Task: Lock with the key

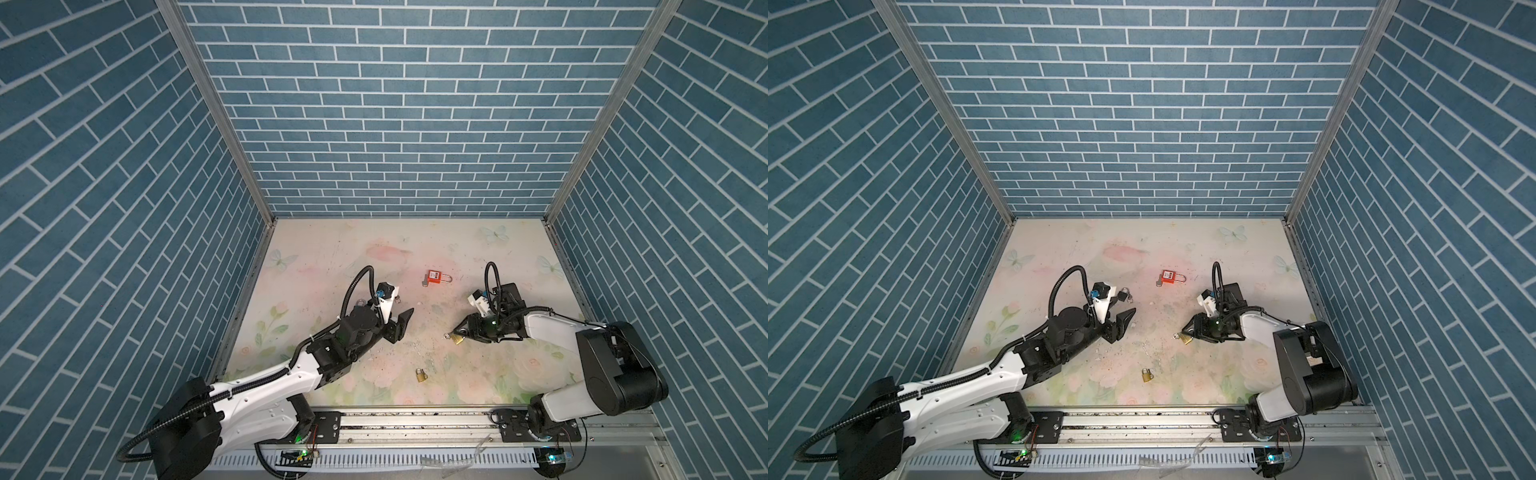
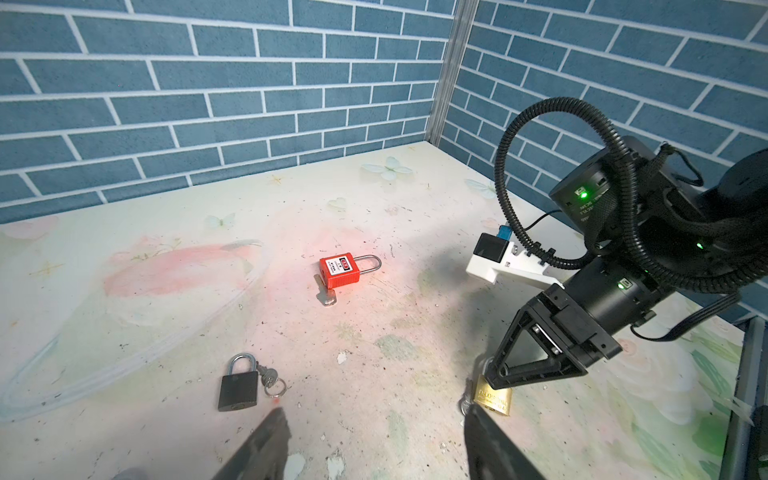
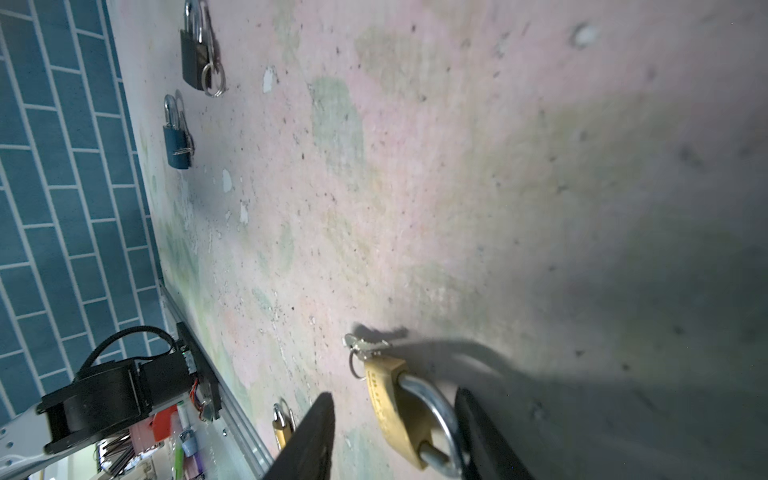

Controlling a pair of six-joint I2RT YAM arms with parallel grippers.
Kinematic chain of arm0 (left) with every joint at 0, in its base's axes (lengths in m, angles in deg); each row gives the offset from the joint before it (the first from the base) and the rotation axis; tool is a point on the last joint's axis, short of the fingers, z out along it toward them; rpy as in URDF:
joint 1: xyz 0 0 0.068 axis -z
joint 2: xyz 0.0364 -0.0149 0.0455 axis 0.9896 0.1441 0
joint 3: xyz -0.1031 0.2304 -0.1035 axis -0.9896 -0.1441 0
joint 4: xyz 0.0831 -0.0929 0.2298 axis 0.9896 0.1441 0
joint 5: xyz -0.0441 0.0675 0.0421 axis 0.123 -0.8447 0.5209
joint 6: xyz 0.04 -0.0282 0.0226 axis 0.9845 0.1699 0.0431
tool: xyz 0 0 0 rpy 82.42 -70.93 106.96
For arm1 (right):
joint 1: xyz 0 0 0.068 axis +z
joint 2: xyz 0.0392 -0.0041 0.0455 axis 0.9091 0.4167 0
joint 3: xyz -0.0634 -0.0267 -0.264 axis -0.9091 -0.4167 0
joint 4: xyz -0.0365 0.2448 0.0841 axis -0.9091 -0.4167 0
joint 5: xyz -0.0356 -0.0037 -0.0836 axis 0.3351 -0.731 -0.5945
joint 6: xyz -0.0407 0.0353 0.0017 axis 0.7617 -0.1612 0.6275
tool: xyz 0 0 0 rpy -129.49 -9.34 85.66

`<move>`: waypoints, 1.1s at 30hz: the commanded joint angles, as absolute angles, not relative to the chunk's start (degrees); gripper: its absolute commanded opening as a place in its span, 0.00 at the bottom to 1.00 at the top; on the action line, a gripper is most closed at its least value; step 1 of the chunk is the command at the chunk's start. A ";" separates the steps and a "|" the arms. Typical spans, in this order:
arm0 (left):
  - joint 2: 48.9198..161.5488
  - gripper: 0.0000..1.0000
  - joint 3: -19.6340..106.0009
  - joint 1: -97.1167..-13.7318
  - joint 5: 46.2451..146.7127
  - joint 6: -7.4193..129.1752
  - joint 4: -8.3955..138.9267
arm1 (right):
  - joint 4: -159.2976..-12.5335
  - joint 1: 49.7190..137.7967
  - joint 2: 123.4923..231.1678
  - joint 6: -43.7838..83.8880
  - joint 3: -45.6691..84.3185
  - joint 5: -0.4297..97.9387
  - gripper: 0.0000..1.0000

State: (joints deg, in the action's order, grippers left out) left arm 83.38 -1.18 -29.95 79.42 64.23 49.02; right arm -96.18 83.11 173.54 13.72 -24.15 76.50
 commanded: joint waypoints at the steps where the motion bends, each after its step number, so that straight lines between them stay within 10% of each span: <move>1: 83.61 0.68 -1.17 -30.21 79.72 64.11 47.38 | -100.34 83.12 173.04 14.68 -23.97 70.10 0.50; 33: 81.90 0.69 -2.81 -30.18 78.86 63.50 48.37 | -97.47 87.91 180.12 12.13 -20.00 68.94 0.47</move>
